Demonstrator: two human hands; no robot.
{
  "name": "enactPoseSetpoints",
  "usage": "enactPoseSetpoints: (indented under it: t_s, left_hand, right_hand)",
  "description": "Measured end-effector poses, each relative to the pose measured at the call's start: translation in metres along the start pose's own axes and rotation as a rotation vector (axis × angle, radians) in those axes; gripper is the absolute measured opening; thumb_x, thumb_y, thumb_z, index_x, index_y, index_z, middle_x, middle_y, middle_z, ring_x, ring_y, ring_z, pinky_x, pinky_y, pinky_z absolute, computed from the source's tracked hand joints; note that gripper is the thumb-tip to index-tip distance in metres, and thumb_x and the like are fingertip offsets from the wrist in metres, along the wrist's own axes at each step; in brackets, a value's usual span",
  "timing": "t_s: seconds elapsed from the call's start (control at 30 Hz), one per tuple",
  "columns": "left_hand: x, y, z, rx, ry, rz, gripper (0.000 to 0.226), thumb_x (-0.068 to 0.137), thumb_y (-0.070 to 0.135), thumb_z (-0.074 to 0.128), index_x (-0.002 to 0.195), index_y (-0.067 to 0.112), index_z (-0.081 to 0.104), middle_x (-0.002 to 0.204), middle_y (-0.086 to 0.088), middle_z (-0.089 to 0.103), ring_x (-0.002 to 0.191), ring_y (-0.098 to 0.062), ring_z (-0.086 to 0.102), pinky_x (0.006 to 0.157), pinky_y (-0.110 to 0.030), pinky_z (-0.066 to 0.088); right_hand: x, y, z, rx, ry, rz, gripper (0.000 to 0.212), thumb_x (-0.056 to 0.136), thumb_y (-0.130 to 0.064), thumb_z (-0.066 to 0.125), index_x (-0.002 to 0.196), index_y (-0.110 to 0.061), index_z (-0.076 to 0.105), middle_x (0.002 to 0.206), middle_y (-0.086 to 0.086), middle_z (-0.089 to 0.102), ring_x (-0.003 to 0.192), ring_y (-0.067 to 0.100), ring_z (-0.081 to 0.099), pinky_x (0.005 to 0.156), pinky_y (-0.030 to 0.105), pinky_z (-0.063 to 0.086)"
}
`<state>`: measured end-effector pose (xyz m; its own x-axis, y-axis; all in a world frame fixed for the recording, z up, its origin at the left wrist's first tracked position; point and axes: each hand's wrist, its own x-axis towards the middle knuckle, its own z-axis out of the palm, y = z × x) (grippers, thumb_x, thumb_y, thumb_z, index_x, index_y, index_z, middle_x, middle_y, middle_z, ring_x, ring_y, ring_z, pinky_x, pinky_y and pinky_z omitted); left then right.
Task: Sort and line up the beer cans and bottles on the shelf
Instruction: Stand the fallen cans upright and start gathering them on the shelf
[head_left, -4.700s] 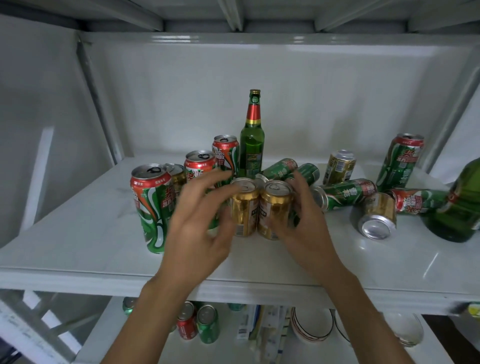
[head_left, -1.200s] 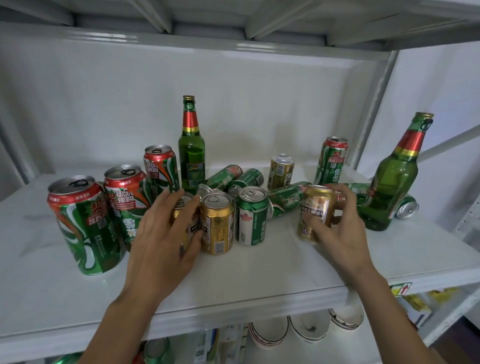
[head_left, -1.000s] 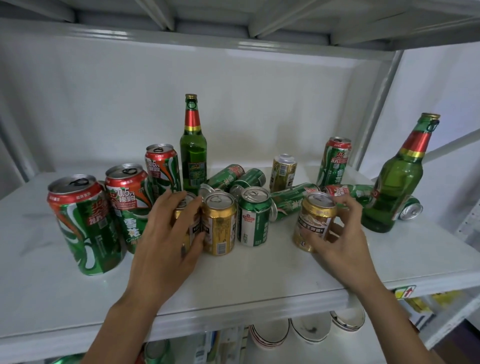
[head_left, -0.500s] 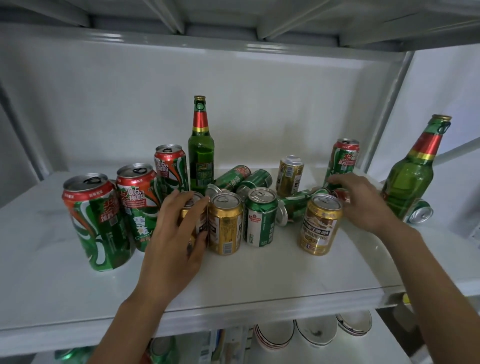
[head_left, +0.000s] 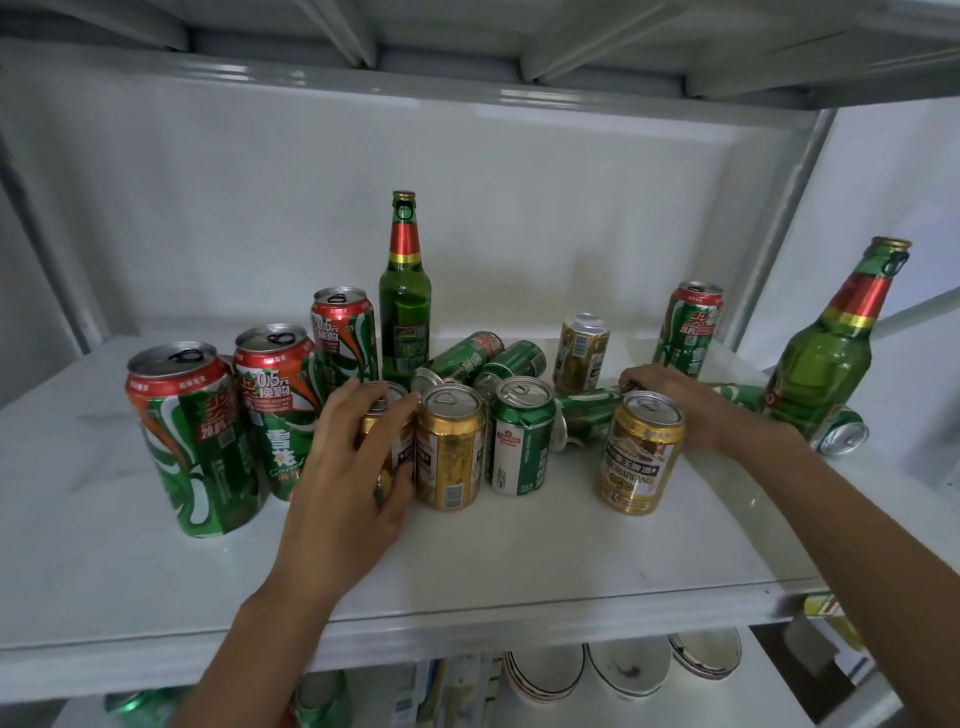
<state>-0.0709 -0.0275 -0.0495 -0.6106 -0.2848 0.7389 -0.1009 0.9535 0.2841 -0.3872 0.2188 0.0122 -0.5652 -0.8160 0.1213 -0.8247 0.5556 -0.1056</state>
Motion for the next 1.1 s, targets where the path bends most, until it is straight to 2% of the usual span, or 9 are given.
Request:
enactPoseSetpoints:
  t_s: [0.13,0.2,0.23,0.33,0.4,0.47,0.7,0.93,1.1]
  left_hand:
    - [0.001,-0.002,0.001,-0.010,0.009,0.005,0.063,0.084,0.006,0.075,0.144,0.011,0.056,0.150,-0.011,0.045,0.154,-0.031,0.028,0.124,-0.025,0.019]
    - [0.001,-0.001,0.001,-0.017,0.013,0.008,0.062,0.085,0.006,0.075,0.144,0.011,0.057,0.150,-0.012,0.045,0.153,-0.031,0.029,0.124,-0.026,0.019]
    - [0.002,-0.001,0.001,-0.020,0.016,0.010,0.062,0.085,0.006,0.074,0.144,0.011,0.057,0.150,-0.012,0.046,0.153,-0.030,0.029,0.125,-0.025,0.018]
    - [0.002,-0.002,0.001,-0.019,0.022,0.018,0.063,0.084,0.005,0.075,0.144,0.010,0.057,0.149,-0.013,0.046,0.152,-0.030,0.029,0.126,-0.025,0.017]
    - [0.002,-0.002,0.000,-0.020,0.028,0.023,0.063,0.083,0.005,0.075,0.143,0.009,0.057,0.149,-0.014,0.046,0.152,-0.031,0.030,0.126,-0.028,0.018]
    - [0.002,-0.002,0.001,-0.023,0.034,0.034,0.063,0.083,0.004,0.075,0.143,0.009,0.057,0.148,-0.015,0.046,0.151,-0.032,0.032,0.126,-0.033,0.021]
    - [0.001,-0.002,-0.001,-0.042,0.029,0.034,0.065,0.083,0.003,0.075,0.144,0.010,0.056,0.150,-0.013,0.045,0.153,-0.029,0.028,0.126,-0.029,0.018]
    - [0.001,-0.002,-0.001,-0.047,0.028,0.032,0.066,0.083,0.002,0.075,0.145,0.010,0.056,0.150,-0.012,0.045,0.153,-0.031,0.029,0.126,-0.030,0.020]
    - [0.002,-0.003,-0.001,-0.056,0.014,0.025,0.066,0.082,0.001,0.075,0.144,0.011,0.056,0.151,-0.013,0.045,0.154,-0.032,0.028,0.126,-0.030,0.019]
  right_hand:
    - [-0.001,-0.004,-0.019,0.027,-0.103,-0.010,0.033,0.089,0.002,0.067,0.121,-0.004,0.063,0.118,0.020,0.058,0.107,0.028,0.054,0.094,0.032,0.044]
    - [0.002,-0.001,-0.031,0.071,-0.103,-0.031,0.037,0.085,0.000,0.075,0.117,-0.013,0.061,0.109,0.009,0.060,0.103,0.021,0.055,0.086,0.011,0.042]
    - [0.001,-0.004,-0.039,0.119,-0.099,-0.026,0.041,0.084,0.002,0.077,0.119,-0.014,0.062,0.107,0.002,0.061,0.099,0.017,0.058,0.083,0.006,0.044]
    - [0.002,-0.006,-0.062,0.235,-0.080,-0.008,0.051,0.084,-0.001,0.078,0.130,-0.018,0.061,0.117,-0.004,0.062,0.106,0.015,0.064,0.088,0.024,0.056]
    - [0.006,-0.012,-0.074,0.296,-0.079,0.007,0.061,0.081,-0.011,0.084,0.136,-0.023,0.060,0.125,-0.002,0.060,0.112,0.018,0.063,0.095,0.038,0.056]
    - [0.012,-0.019,-0.083,0.299,-0.088,0.012,0.067,0.076,-0.018,0.088,0.137,-0.027,0.060,0.129,-0.002,0.058,0.116,0.020,0.061,0.098,0.043,0.054]
    - [0.037,-0.067,-0.098,0.211,-0.071,-0.064,0.068,0.074,-0.023,0.091,0.133,-0.028,0.059,0.122,-0.007,0.062,0.111,0.019,0.061,0.089,0.028,0.046]
    - [0.051,-0.109,-0.091,0.065,-0.097,-0.134,0.077,0.071,-0.027,0.094,0.139,-0.025,0.058,0.130,-0.003,0.056,0.115,0.021,0.054,0.095,0.033,0.049]
    - [0.045,-0.099,-0.088,0.132,-0.080,-0.120,0.085,0.072,-0.031,0.092,0.146,-0.028,0.051,0.142,-0.003,0.054,0.123,0.017,0.052,0.101,0.031,0.045]
